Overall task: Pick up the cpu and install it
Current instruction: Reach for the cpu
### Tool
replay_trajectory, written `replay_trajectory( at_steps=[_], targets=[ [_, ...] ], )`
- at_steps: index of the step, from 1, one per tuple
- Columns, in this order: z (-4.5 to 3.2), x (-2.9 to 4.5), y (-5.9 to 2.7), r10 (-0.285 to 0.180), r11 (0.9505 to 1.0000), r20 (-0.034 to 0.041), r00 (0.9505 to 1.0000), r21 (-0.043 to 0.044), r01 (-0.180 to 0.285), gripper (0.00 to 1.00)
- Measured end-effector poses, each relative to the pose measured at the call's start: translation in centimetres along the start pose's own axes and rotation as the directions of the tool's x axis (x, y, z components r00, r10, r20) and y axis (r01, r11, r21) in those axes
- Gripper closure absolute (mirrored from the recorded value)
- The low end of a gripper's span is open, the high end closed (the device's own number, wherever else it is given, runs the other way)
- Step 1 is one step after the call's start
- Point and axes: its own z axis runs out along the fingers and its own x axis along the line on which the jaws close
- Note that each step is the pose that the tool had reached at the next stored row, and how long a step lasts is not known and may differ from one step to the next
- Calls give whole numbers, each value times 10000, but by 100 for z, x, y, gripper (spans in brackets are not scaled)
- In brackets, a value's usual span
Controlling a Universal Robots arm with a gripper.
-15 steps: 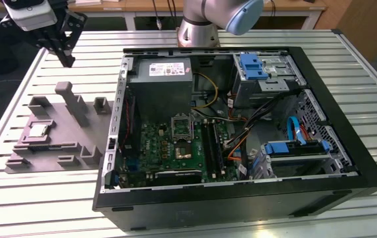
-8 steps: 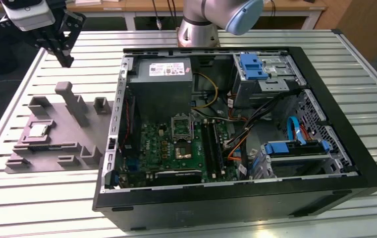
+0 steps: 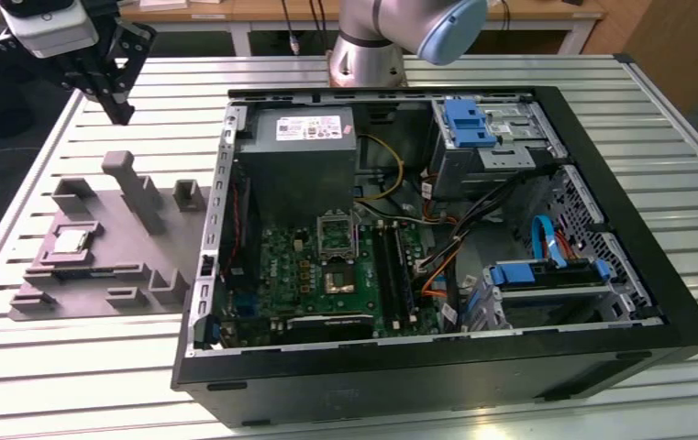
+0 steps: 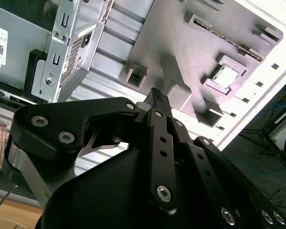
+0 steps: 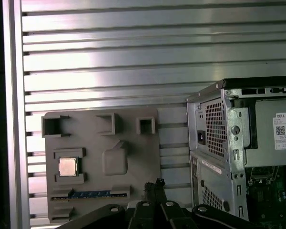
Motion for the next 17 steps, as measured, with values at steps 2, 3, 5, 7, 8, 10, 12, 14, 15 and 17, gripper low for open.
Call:
replay_trajectory(
  at_steps=[2, 3, 5, 7, 8, 10, 12, 14, 15, 17],
  targets=[
    [0, 7, 0, 0, 10000, -1, 10000, 0, 0, 89],
    [0, 10, -1, 0, 10000, 0, 10000, 0, 0, 89],
    [0, 16, -1, 0, 10000, 0, 10000, 1, 0, 89],
    [0, 23, -2, 0, 10000, 0, 10000, 0, 0, 89],
    [0, 26, -2, 0, 10000, 0, 10000, 0, 0, 89],
    [0, 33, -3, 0, 10000, 0, 10000, 0, 0, 89],
    [1, 40, -3, 0, 10000, 0, 10000, 0, 0, 89],
    [1, 46, -4, 0, 10000, 0, 10000, 0, 0, 89],
    [1, 49, -4, 0, 10000, 0, 10000, 1, 0, 89],
    [1, 55, -4, 0, 10000, 0, 10000, 0, 0, 89]
  ],
)
